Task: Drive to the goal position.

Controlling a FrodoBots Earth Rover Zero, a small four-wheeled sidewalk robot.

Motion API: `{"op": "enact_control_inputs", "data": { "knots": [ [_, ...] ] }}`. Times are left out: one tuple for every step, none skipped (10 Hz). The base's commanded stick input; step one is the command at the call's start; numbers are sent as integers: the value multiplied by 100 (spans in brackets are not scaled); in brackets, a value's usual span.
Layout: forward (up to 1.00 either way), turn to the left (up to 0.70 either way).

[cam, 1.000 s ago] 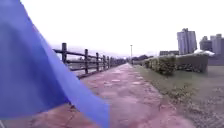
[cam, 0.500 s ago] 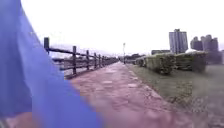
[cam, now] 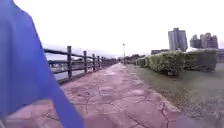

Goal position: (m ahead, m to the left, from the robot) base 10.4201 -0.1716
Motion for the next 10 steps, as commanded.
{"op": "enact_control_inputs", "data": {
  "knots": [
    [100, 0],
    [100, 0],
    [100, 0],
    [100, 0],
    [100, 0],
    [100, 0],
    [100, 0],
    [100, 0],
    [100, 0],
    [100, 0]
  ]
}}
